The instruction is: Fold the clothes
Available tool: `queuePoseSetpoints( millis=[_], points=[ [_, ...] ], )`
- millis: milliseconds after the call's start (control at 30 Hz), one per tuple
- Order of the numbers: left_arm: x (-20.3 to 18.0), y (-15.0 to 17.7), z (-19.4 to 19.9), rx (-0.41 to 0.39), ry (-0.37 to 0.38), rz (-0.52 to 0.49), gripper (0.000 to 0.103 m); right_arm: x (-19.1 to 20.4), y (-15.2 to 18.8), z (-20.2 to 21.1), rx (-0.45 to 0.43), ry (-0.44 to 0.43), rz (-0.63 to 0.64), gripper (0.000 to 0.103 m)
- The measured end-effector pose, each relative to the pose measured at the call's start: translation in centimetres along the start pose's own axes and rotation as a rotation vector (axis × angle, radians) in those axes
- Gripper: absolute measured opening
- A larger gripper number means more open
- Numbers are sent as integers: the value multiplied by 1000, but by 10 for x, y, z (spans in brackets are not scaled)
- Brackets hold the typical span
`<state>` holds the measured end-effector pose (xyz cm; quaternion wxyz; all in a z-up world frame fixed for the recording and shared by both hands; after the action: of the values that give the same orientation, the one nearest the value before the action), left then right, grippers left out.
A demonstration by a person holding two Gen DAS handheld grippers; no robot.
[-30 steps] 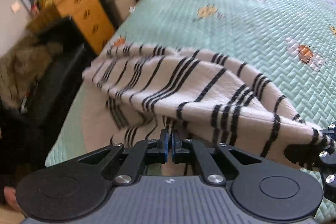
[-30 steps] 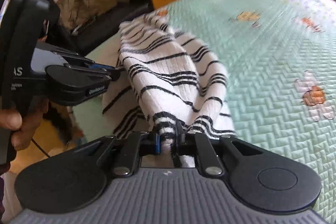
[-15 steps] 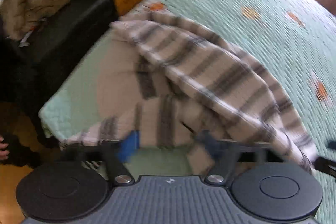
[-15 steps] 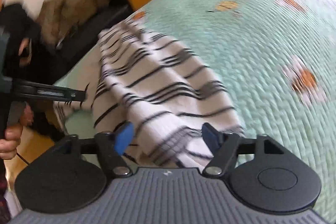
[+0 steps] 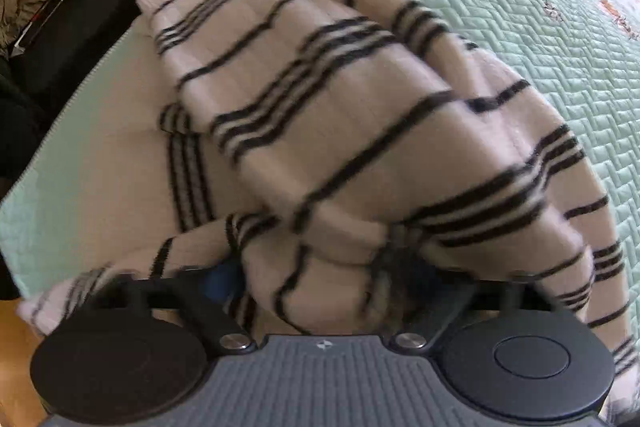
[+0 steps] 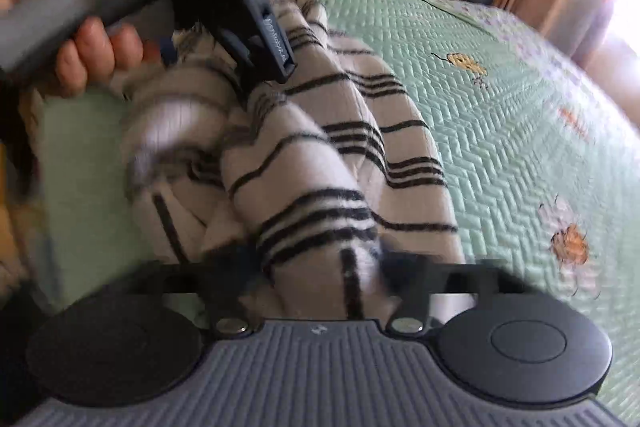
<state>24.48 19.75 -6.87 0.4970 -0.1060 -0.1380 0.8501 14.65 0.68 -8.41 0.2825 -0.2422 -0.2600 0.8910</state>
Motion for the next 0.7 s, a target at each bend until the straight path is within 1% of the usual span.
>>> queuePoseSetpoints(
  millis=[33,67,100,167,233,267,333,400,433,500,533,567,600,633,667,700],
  points=[
    [-7,6,11,-30,14,-36,28,-3,2,1,-7,11,-2,13],
    [-12,11,20,-54,25,-72,17,-7,5,4,-19,26,-5,13],
    [-15,17,32,-74,50,-94,16,-15,7,13,-45,59,-10,12],
    [-20,26,57,-109,137,-95,12,-36,13,42,-112,178,4,11],
    [-34,38,98,-185,242,-123,10,-63,21,80,-187,306,13,11],
    [-42,43,115,-222,272,-144,9,-78,25,103,-221,355,7,11],
    [-69,59,155,-286,340,-204,9,-104,33,152,-285,474,10,11],
    [-100,79,192,-322,435,-270,9,-130,43,206,-350,609,18,12],
    [-115,89,211,-339,484,-304,10,-143,49,238,-383,684,5,12],
    [-149,113,241,-367,563,-382,10,-165,65,288,-418,789,-43,12],
    [-166,125,248,-366,577,-416,11,-177,74,310,-421,844,-65,13],
    [-183,137,252,-360,583,-448,14,-191,86,322,-383,904,-80,15],
    [-200,149,255,-354,590,-481,16,-207,100,331,-332,953,-101,23],
    [-216,161,251,-332,571,-513,20,-226,119,330,-246,970,-139,31],
    [-229,170,242,-306,546,-539,20,-245,138,329,-173,970,-191,36],
    [-241,184,230,-272,523,-568,20,-262,162,329,-140,921,-294,46]
  ],
)
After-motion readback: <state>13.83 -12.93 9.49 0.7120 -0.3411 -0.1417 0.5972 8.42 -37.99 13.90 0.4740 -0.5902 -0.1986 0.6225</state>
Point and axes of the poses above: each gripper's, at about its wrist camera, not at the fingertips, and z roughly against the way its jaws point, x to its left, y to its underside, the point moved 3 cm from there along -z, roughly the way its jaws point, and after that the axes turned 6 degrees about z, right-handed, at the moved point
